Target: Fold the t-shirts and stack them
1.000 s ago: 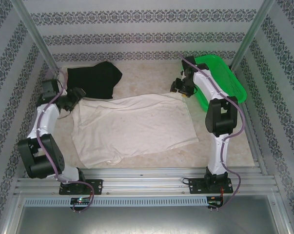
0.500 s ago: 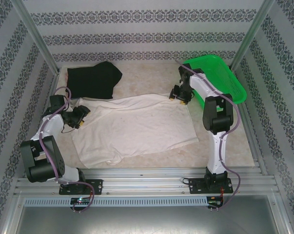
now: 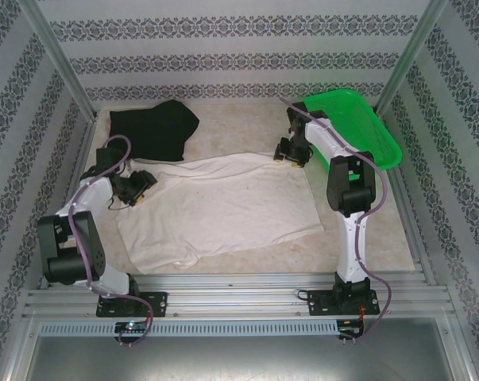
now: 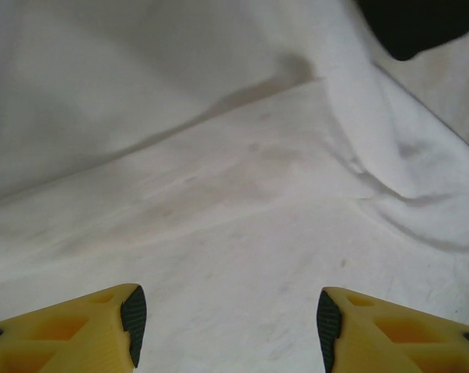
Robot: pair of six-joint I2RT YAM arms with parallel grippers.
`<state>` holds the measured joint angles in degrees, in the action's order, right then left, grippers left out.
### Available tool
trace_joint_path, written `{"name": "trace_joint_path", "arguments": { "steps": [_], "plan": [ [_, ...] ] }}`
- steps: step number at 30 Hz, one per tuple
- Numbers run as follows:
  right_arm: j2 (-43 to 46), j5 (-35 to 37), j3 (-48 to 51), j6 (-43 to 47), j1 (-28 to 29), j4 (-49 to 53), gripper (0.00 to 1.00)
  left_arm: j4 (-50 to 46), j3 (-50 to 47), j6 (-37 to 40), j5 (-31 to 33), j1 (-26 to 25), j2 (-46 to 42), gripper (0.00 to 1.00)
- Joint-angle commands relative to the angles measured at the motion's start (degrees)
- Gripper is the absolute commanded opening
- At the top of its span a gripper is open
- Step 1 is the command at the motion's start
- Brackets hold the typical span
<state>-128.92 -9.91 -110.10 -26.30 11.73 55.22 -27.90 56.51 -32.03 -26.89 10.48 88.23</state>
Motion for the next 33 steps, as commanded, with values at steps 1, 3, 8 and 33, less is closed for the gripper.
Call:
{"name": "trace_joint_path", "arguments": {
  "steps": [1,3,8,33],
  "plan": [
    [3.4,-0.7,2.2,3.3,1.3,-2.3,0.58,-0.5,6.7,6.3,3.2,-2.6,3.9,0.61],
    [5.9,-2.0,5.7,4.2,1.3,-5.0,0.61,-0.7,9.5,8.4,4.8,-3.2,6.5,0.61],
    [12.5,-6.9,14.0,6.6,1.3,-11.0,0.69,-2.9,15.9,13.9,6.4,-4.5,13.5,0.58],
    [37.7,-21.6,32.1,13.4,7.0,-31.6,0.98,-3.0,22.5,25.5,4.5,-7.4,24.1,0.31]
  ]
}}
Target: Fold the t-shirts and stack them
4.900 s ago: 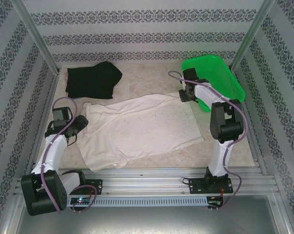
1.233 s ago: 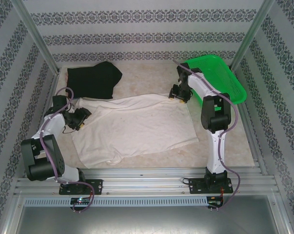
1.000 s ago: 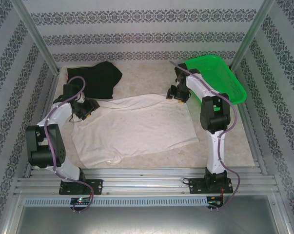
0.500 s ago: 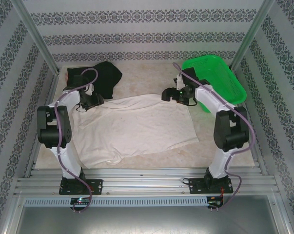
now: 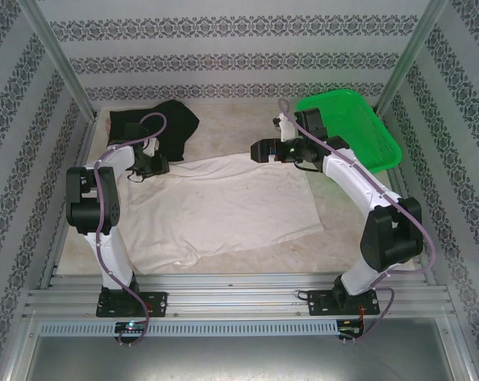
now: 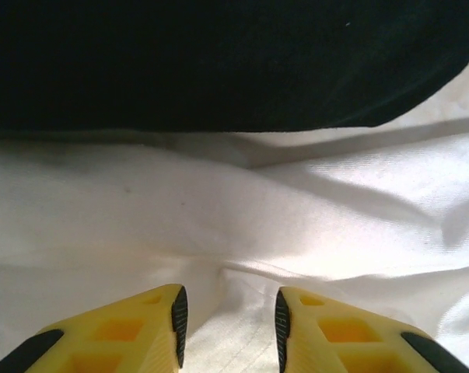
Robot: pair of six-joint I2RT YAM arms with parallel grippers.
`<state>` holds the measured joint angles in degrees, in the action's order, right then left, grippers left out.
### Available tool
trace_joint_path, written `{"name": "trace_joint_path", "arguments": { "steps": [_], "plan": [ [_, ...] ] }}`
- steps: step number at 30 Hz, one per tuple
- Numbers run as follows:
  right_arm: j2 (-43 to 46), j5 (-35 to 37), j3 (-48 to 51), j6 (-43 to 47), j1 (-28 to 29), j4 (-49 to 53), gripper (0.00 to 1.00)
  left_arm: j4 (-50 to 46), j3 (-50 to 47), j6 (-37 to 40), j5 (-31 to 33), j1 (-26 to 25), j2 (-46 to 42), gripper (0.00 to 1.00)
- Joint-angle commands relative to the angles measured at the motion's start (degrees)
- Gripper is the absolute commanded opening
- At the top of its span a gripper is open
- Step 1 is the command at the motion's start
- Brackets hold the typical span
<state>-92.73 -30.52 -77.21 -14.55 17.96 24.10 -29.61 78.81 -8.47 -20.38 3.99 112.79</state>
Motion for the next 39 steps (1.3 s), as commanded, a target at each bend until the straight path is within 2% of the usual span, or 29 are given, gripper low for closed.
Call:
{"name": "trace_joint_path", "arguments": {
  "steps": [1,11,14,22,27,33,35,37,39],
  "plan": [
    [1.4,-1.1,-1.3,1.6,0.9,-0.1,0.98,-1.7,0.0,2.1,-2.1,-1.1,-0.8,0.28],
    [1.5,0.4,-2.4,2.1,1.0,1.3,0.98,-1.9,-4.3,3.3,-3.1,-1.5,-6.0,0.0],
    [1.3,2.0,-2.4,2.0,0.9,2.3,0.98,-1.2,-7.3,3.9,-3.9,-1.9,-10.1,0.0],
    [-4.7,13.1,-6.5,-2.7,-0.7,9.5,0.98,-0.1,-18.8,6.7,-4.4,-6.1,-21.8,0.0],
    [-11.7,15.6,-12.2,-5.7,-1.8,14.7,0.98,1.1,-25.5,6.2,-4.2,-7.3,-25.5,0.0],
    [-18.7,22.8,-17.7,-10.8,-3.4,23.4,0.94,1.4,-29.5,6.0,-1.0,-8.2,-27.7,0.0],
    [-19.6,26.5,-17.7,-11.2,-3.6,25.5,0.92,1.2,-29.9,6.4,-0.2,-8.2,-27.4,0.06],
    [-20.1,27.1,-16.9,-11.3,-4.1,25.7,0.9,1.1,-30.0,5.6,-0.2,-8.2,-27.3,0.36],
    [-20.5,28.1,-16.4,-11.5,-4.4,26.0,0.87,1.6,-29.8,3.6,-0.9,-8.0,-27.9,0.51]
  ]
}}
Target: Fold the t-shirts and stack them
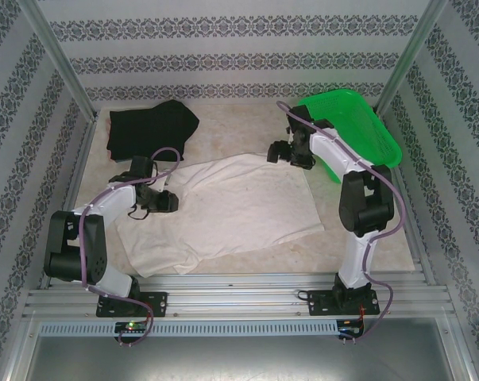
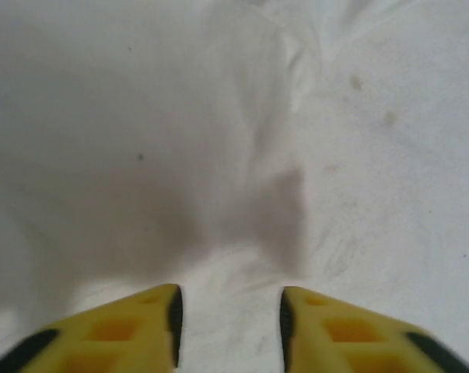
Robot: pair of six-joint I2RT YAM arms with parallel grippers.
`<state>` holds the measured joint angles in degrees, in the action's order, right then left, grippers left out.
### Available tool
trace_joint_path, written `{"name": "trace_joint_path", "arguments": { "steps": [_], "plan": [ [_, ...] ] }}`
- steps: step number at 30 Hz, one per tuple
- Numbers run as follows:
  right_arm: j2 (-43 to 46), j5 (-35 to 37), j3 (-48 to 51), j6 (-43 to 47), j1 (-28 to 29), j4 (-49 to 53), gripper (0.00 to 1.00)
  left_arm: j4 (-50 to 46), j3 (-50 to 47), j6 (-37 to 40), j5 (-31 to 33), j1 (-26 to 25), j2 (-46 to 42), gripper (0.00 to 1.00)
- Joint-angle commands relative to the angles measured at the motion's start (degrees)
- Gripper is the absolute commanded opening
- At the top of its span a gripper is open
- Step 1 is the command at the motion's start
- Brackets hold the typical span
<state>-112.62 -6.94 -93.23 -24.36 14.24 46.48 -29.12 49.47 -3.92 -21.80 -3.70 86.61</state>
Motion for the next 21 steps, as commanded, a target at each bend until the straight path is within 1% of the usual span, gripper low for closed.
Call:
{"name": "trace_joint_path", "arguments": {
  "steps": [1,3,5,9,12,17,21],
  "plan": [
    [-0.7,5.3,-0.1,-1.7,-0.7,3.6,0.86,2.2,-0.7,-2.6,0.0,0.0,-2.7,0.57],
    [-1.2,7.2,0.5,-2.0,-0.9,3.4,0.85,4.7,-0.8,-6.5,-0.7,1.1,-4.6,0.64],
    [-2.1,7.2,0.8,-2.2,-1.6,2.8,0.82,6.4,0.2,-10.7,-0.8,2.3,-5.7,0.67],
    [-3.6,6.9,0.3,-3.0,-2.4,2.0,0.78,8.2,2.4,-18.0,0.0,5.6,-5.6,0.69],
    [-4.8,6.5,0.0,-3.5,-2.4,1.5,0.76,9.2,2.5,-23.6,1.1,8.7,-3.3,0.68],
    [-6.0,6.4,-0.2,-3.5,-2.1,0.4,0.73,14.0,1.3,-29.1,3.9,12.8,1.2,0.67],
    [-6.9,7.2,-0.6,-3.1,-2.2,0.5,0.72,16.8,2.5,-31.4,5.7,15.2,6.1,0.66]
  ]
}}
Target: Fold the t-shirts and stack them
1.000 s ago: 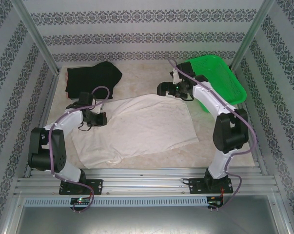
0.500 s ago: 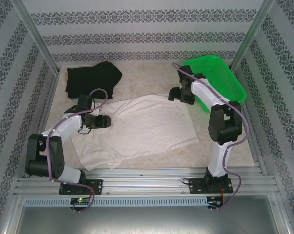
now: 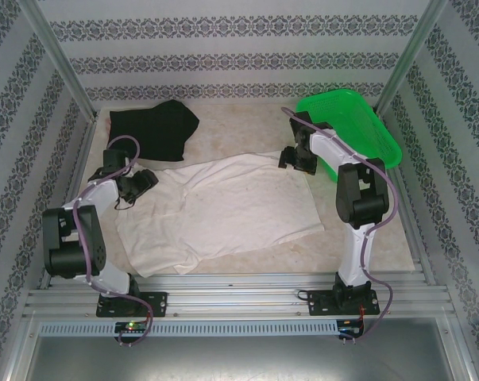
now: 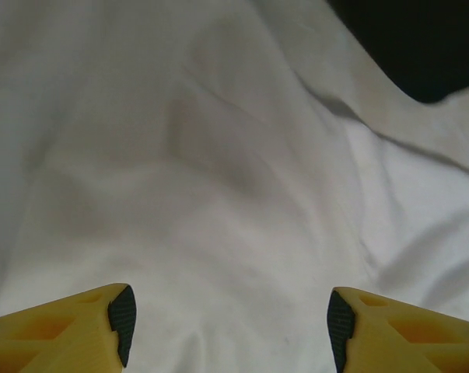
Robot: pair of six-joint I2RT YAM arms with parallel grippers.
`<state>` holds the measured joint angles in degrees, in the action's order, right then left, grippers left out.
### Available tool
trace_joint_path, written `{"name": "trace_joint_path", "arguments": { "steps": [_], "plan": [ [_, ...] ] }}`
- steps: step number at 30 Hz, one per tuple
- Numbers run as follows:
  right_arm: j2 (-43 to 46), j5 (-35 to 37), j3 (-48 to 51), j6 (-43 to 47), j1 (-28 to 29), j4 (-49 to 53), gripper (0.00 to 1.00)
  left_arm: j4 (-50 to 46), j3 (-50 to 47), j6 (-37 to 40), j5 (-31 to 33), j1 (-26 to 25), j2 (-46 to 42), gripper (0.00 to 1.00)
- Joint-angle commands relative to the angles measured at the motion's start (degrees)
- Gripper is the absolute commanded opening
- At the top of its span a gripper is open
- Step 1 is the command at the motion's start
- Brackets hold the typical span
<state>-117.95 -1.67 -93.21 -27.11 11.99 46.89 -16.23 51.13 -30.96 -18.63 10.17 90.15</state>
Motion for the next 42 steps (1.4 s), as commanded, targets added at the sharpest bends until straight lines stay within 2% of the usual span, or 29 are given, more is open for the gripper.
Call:
{"name": "trace_joint_path", "arguments": {
  "steps": [1,8,21,24,28,37,42],
  "plan": [
    [-1.9,2.1,-1.0,-0.2,0.1,0.5,0.71,3.2,1.9,-4.6,4.1,1.7,4.0,0.66],
    [-3.7,3.6,-2.1,-0.5,0.1,0.7,0.64,-0.6,6.5,-3.8,10.7,4.3,9.2,0.65],
    [-6.6,6.9,-6.5,-3.1,-0.2,-1.1,0.42,-2.0,8.8,0.2,10.7,6.4,13.8,0.64],
    [-8.7,6.3,-9.6,-2.7,0.0,1.0,0.37,-2.1,8.8,0.5,10.5,6.7,14.8,0.64],
    [-8.4,7.5,-9.0,-2.2,0.4,1.3,0.35,-2.0,9.2,0.7,10.1,7.3,15.9,0.64],
    [-8.1,9.6,-7.8,-0.6,2.2,2.4,0.25,-3.4,12.1,1.1,8.9,9.1,18.3,0.63],
    [-7.2,9.7,-5.7,-1.5,3.4,1.7,0.29,-3.5,12.6,1.4,8.0,9.3,18.8,0.63]
  ]
}}
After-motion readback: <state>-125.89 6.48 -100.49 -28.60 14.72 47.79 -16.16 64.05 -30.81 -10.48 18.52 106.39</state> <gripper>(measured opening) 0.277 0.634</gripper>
